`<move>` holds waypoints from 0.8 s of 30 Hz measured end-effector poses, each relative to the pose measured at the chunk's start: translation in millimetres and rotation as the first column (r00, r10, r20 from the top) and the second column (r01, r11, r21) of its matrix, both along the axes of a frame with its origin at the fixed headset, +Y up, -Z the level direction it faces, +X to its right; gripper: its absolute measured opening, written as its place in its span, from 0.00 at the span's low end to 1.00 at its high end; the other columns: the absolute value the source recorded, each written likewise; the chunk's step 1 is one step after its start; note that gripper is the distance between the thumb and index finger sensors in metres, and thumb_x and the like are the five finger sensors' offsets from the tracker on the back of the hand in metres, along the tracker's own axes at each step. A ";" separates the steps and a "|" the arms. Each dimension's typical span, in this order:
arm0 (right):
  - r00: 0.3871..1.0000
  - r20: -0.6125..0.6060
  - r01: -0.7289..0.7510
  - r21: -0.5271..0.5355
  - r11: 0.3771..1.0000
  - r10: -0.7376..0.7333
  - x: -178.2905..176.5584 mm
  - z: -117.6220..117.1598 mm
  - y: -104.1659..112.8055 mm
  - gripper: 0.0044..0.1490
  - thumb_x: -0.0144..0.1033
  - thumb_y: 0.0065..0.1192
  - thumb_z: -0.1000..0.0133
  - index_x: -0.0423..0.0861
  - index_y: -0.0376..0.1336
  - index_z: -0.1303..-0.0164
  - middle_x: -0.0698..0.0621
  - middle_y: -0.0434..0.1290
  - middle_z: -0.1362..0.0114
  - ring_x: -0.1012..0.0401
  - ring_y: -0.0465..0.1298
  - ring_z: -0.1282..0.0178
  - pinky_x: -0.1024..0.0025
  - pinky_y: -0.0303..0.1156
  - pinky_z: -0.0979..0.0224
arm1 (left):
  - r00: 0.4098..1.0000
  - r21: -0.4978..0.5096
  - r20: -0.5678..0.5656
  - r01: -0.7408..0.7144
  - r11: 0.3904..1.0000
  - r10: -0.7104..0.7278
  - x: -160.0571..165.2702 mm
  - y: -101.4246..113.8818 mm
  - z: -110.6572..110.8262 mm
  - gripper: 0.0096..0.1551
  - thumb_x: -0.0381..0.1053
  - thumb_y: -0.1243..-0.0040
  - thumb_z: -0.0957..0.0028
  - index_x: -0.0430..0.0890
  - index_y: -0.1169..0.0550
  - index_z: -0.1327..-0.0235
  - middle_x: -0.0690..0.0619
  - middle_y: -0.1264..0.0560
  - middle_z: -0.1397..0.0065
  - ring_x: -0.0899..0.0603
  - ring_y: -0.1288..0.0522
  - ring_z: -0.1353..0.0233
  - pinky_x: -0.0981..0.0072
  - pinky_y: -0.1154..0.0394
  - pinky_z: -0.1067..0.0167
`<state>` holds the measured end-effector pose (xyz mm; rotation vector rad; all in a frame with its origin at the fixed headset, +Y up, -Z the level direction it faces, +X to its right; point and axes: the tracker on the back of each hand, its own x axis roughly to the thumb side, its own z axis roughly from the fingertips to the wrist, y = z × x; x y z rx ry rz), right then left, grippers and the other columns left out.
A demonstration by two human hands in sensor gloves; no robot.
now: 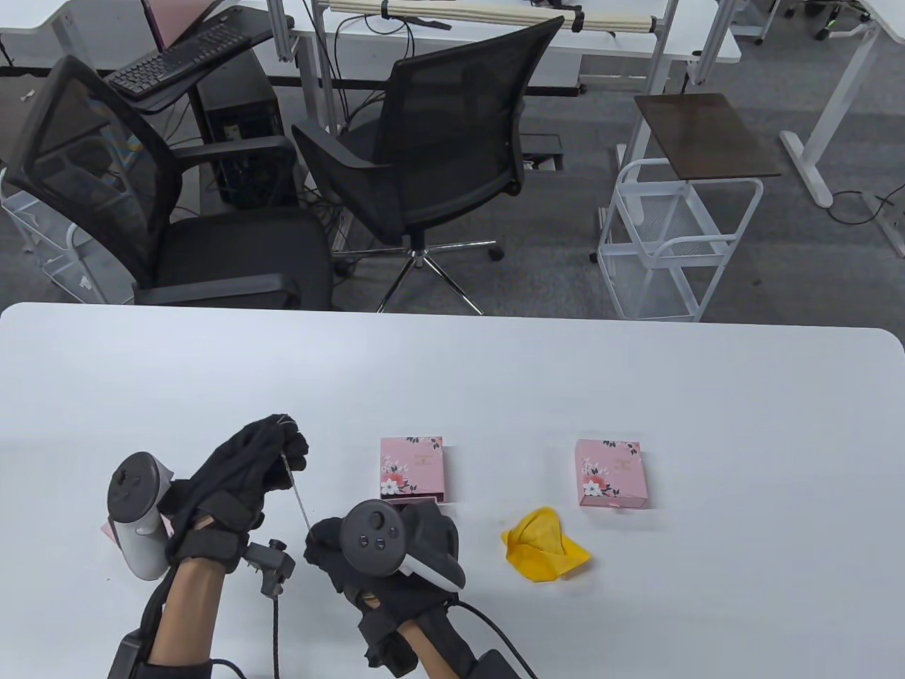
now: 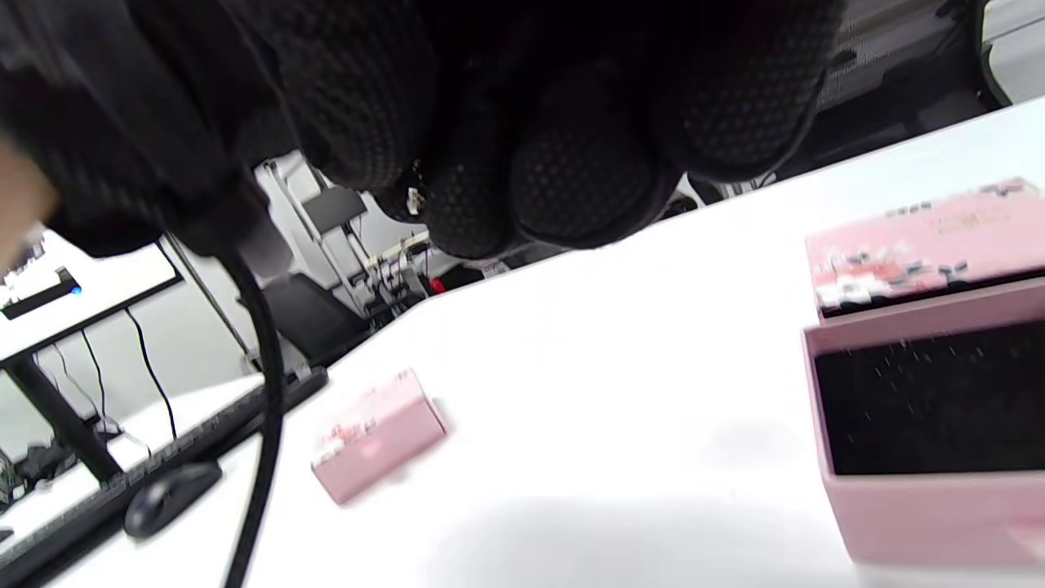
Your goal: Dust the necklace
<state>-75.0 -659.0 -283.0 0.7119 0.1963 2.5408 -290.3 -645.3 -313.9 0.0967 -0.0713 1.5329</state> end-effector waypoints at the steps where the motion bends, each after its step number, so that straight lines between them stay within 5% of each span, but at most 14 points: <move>1: 1.000 -0.006 -0.018 -0.015 1.000 0.018 -1.6 -1.2 -4.1 0.21 0.38 0.67 0.34 0.41 0.72 0.35 0.41 0.81 0.40 0.46 0.80 0.47 0.47 0.74 0.36 | 1.000 0.007 -0.010 0.002 1.000 -0.002 -0.6 0.6 0.5 0.19 0.57 0.36 0.36 0.52 0.17 0.37 0.53 0.13 0.41 0.48 0.17 0.42 0.55 0.19 0.47; 9: 0.997 0.007 -0.076 -0.061 0.995 0.077 -3.9 -6.5 -20.1 0.21 0.38 0.67 0.34 0.41 0.71 0.35 0.41 0.80 0.40 0.46 0.80 0.47 0.48 0.74 0.36 | 0.993 0.073 -0.094 0.082 0.994 -0.075 -8.3 6.9 3.8 0.20 0.57 0.35 0.37 0.52 0.17 0.36 0.52 0.13 0.41 0.47 0.17 0.41 0.54 0.19 0.47; 16: 0.996 -0.005 -0.093 -0.076 0.993 0.093 -5.7 -6.4 -23.8 0.21 0.38 0.67 0.34 0.42 0.72 0.35 0.41 0.81 0.40 0.46 0.80 0.47 0.48 0.74 0.36 | 0.998 0.129 -0.017 0.068 0.989 -0.066 -1.0 9.3 2.3 0.21 0.53 0.36 0.35 0.50 0.20 0.31 0.51 0.15 0.38 0.47 0.18 0.40 0.55 0.19 0.45; 24: 0.995 -0.014 -0.103 -0.074 0.992 0.102 -7.6 -4.2 -22.8 0.21 0.38 0.67 0.34 0.42 0.71 0.35 0.41 0.80 0.40 0.46 0.80 0.47 0.48 0.74 0.36 | 0.986 0.105 -0.158 0.079 0.991 -0.062 -9.2 10.1 8.5 0.20 0.59 0.34 0.38 0.53 0.17 0.38 0.55 0.12 0.45 0.49 0.16 0.44 0.57 0.18 0.49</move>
